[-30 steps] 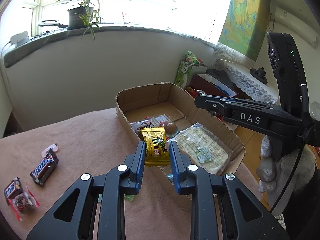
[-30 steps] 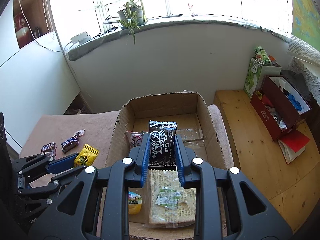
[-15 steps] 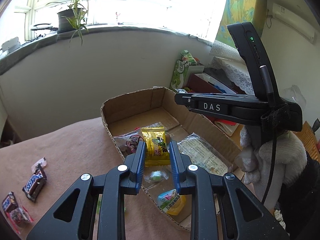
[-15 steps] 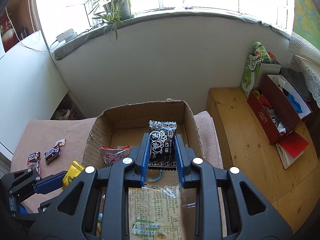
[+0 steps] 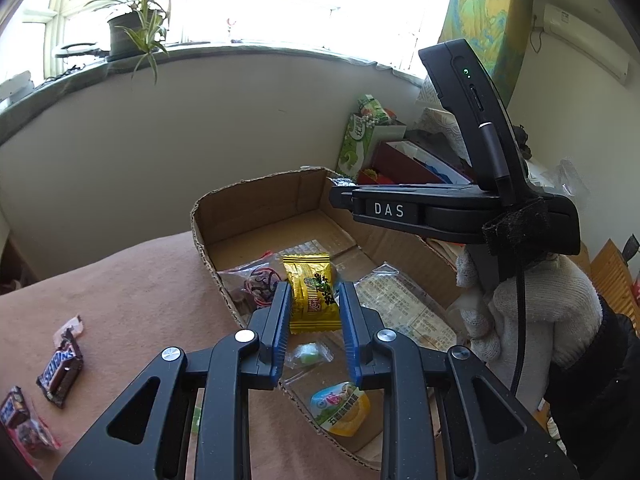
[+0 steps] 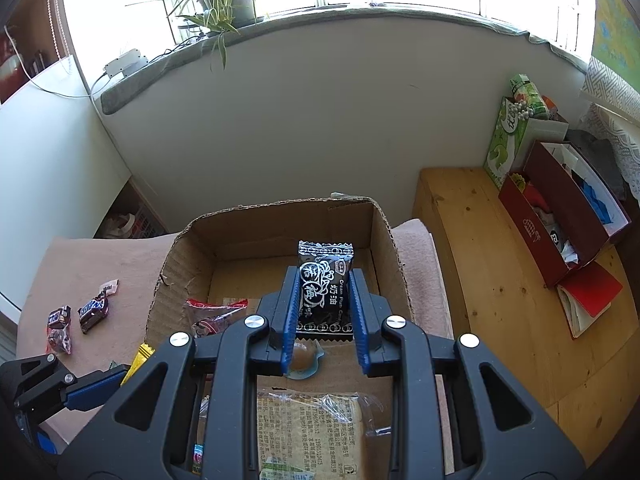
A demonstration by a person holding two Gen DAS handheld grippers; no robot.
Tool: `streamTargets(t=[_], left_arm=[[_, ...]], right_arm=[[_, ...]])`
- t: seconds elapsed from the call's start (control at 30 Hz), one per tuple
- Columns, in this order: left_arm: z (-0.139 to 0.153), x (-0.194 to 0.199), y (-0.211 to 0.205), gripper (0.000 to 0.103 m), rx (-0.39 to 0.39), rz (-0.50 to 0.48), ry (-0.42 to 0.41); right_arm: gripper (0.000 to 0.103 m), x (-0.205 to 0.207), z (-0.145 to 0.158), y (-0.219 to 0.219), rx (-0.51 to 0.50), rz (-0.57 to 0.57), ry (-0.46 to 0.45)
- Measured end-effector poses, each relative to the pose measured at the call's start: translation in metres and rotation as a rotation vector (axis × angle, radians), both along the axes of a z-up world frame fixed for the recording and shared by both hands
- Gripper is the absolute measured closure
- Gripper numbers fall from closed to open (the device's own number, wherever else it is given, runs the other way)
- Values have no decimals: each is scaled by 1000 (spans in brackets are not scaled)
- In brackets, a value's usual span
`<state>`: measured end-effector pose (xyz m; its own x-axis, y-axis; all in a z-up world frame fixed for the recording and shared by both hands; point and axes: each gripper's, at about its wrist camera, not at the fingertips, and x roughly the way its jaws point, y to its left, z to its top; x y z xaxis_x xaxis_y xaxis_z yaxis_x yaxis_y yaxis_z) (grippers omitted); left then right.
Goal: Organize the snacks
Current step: 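Carry the black packet and yellow candy into the box and open both tools, then withdraw both tools from the box back over the table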
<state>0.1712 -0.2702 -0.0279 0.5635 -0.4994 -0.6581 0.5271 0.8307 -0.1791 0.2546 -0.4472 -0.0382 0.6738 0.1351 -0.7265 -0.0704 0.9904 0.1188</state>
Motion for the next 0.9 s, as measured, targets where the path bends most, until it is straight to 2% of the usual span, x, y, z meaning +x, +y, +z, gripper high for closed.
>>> streamTargets(t=[0.23,0.37,0.43,0.47,0.5,0.6,0.9], left_arm=[[1,3,-1,78,-5,-7,-1],[3,2,-1,75,-8,-7,-2],[3,1,-1,72,-10,-5,-4],[4,1,-1,67,-11,-5,-4],[4,0,-1,62,-14,-5,-5],[6,-3,-1,60,-16,-8,-11],[12,-16,6,60,-26,-7,-24]], right_arm=[[76,0,-1,2,-7,-3,4],[54,-3,2,1,-15,-15,-9],[54,-5,4,0,-16,-20,-15],[53,-6,5,-1,-16,-22,-18],[46,-7,6,-1,-20,-26,-21],[31,-12,11,-2,-29,-32,-37],[30,-27,23,-5,-30,-54,-59]])
